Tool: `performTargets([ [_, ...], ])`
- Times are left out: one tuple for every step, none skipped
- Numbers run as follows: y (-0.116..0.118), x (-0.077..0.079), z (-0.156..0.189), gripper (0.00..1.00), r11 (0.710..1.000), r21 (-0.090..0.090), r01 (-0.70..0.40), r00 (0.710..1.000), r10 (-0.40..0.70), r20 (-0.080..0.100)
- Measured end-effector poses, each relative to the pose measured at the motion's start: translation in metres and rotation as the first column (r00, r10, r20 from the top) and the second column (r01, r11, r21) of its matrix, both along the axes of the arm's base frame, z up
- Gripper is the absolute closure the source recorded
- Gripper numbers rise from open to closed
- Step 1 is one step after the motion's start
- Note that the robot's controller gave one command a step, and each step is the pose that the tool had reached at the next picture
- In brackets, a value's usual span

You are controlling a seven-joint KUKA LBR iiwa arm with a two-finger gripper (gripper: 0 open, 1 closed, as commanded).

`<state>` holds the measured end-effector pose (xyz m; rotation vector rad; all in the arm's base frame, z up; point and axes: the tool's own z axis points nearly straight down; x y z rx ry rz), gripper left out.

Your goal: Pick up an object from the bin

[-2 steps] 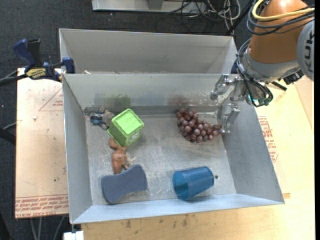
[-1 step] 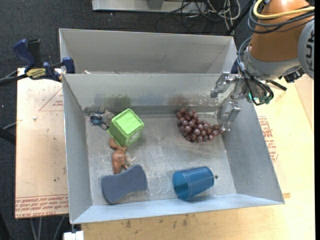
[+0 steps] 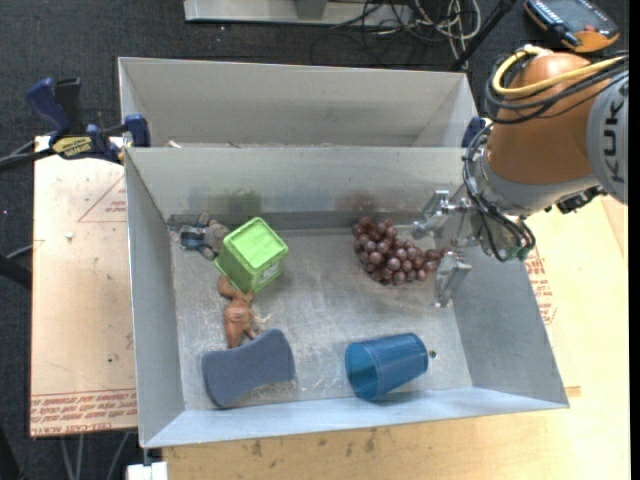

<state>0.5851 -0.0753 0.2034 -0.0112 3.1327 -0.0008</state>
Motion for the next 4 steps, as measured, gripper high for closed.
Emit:
performTargets([
  [0.009, 0.054, -0.082, 1.0, 0.993, 0.001, 0.122, 0.993, -0.122, -0.005],
  [0.009, 0.054, -0.082, 1.0, 0.993, 0.001, 0.122, 0.993, -0.122, -0.005],
  [0.015, 0.025, -0.08, 1.0, 0.986, 0.002, 0.165, 0.986, -0.165, -0.005],
  [0.012, 0.04, -0.083, 1.0, 0.99, 0.001, 0.139, 0.99, -0.139, -0.008],
])
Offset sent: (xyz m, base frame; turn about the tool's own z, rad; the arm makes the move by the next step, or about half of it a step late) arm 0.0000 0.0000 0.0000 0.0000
